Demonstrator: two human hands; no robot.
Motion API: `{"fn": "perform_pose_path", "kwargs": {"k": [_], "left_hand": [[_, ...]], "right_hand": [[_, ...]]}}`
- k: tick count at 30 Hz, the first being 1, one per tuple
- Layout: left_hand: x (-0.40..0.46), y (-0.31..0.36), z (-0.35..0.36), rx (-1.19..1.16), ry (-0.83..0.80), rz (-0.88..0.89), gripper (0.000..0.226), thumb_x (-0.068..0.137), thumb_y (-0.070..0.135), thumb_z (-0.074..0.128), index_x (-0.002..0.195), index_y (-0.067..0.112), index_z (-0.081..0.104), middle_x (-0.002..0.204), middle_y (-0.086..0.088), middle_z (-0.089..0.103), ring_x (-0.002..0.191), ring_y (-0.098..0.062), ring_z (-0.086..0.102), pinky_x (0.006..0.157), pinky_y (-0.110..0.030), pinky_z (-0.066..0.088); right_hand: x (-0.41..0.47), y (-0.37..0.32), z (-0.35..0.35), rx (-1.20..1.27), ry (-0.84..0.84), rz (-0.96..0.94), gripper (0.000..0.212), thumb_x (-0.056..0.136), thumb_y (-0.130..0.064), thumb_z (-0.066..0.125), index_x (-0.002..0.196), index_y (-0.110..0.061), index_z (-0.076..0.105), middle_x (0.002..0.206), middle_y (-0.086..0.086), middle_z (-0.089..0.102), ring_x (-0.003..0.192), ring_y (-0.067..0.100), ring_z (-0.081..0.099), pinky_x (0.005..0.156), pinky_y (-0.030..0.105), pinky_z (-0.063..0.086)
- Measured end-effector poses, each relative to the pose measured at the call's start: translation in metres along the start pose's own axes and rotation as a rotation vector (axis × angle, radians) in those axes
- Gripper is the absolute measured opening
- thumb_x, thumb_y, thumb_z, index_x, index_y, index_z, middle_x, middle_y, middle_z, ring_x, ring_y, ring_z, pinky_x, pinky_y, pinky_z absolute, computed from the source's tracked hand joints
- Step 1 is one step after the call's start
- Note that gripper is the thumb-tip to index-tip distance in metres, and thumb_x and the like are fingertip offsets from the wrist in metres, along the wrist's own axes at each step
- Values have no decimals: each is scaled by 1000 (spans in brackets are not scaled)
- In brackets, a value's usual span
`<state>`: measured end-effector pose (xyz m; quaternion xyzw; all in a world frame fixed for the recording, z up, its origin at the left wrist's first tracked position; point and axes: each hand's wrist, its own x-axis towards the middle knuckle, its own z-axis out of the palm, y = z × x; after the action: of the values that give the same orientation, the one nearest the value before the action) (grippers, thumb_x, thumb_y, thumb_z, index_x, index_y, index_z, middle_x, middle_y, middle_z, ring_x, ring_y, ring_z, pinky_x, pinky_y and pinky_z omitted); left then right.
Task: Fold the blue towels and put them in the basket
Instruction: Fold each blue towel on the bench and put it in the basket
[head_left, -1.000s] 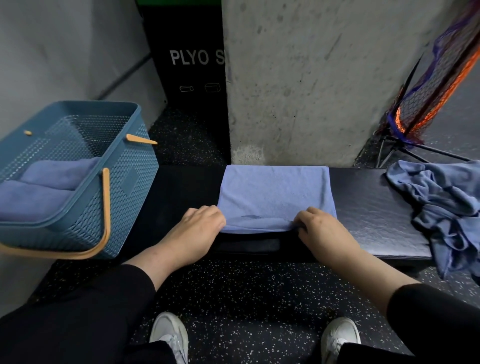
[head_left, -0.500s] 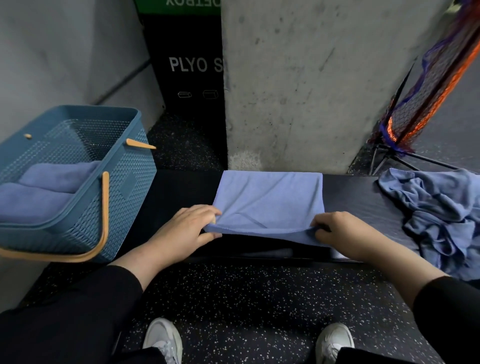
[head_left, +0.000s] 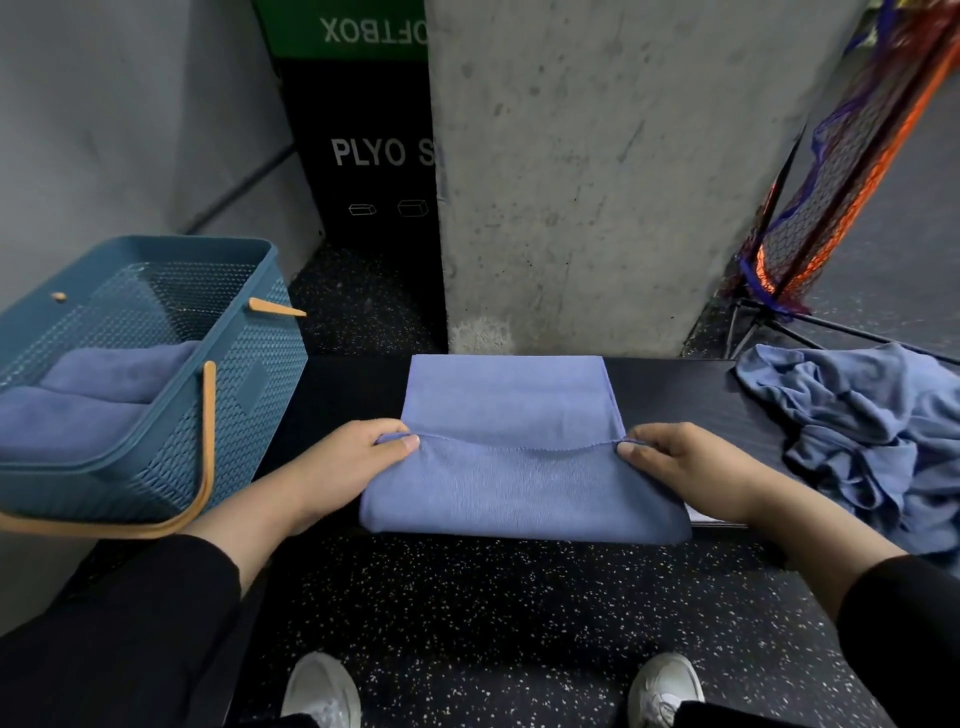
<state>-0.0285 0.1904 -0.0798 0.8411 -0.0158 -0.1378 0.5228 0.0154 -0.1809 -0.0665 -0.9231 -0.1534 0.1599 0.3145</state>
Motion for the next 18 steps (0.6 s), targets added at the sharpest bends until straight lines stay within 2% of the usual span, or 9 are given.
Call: {"fn": "perform_pose_path", "kwargs": {"k": [2, 6, 9, 11, 15, 18], "left_hand": [[5, 3, -2, -67, 16, -15, 36, 102, 24, 55, 67, 23, 63, 71, 8, 58, 71, -4, 51, 68, -29, 38], [39, 5, -4, -7, 293, 35, 33, 92, 34, 57, 69, 10, 52, 66, 3, 43, 66, -10, 39, 65, -34, 30], [69, 5, -4, 163, 437, 26, 31, 99, 28, 56, 73, 13, 55, 60, 3, 47, 57, -11, 43, 55, -33, 39], [87, 4, -2, 320, 498, 6, 31, 100, 32, 54, 79, 9, 55, 66, -3, 53, 62, -16, 48, 57, -32, 40], [114, -8, 8, 402, 437, -17, 33, 103, 32, 48, 75, 14, 44, 67, 0, 49, 66, -21, 47, 62, -38, 35], [124, -16, 11, 525, 376, -29, 31, 105, 31, 44, 82, 10, 48, 72, -3, 53, 75, -27, 53, 68, -40, 39]], "right_hand": [[5, -3, -2, 27, 54, 1, 35, 100, -38, 53, 76, -14, 59, 60, -13, 49, 57, 4, 40, 54, 21, 34], [28, -8, -8, 81, 213, 17, 28, 100, -21, 53, 75, -10, 56, 58, -7, 47, 53, 5, 39, 50, 20, 33], [58, -8, -12, 59, 359, 70, 31, 99, -24, 53, 72, -8, 53, 58, -4, 46, 53, 10, 37, 50, 24, 32], [80, -5, -12, -11, 402, 124, 38, 99, -29, 53, 66, -12, 46, 56, -3, 45, 54, 14, 39, 50, 29, 30], [113, 10, 3, -127, 323, 145, 38, 102, -33, 48, 75, -7, 51, 66, 4, 55, 68, 28, 50, 58, 36, 30], [123, 18, 13, -202, 260, 148, 38, 103, -33, 44, 78, -5, 52, 78, 11, 61, 78, 34, 54, 63, 35, 31]]}}
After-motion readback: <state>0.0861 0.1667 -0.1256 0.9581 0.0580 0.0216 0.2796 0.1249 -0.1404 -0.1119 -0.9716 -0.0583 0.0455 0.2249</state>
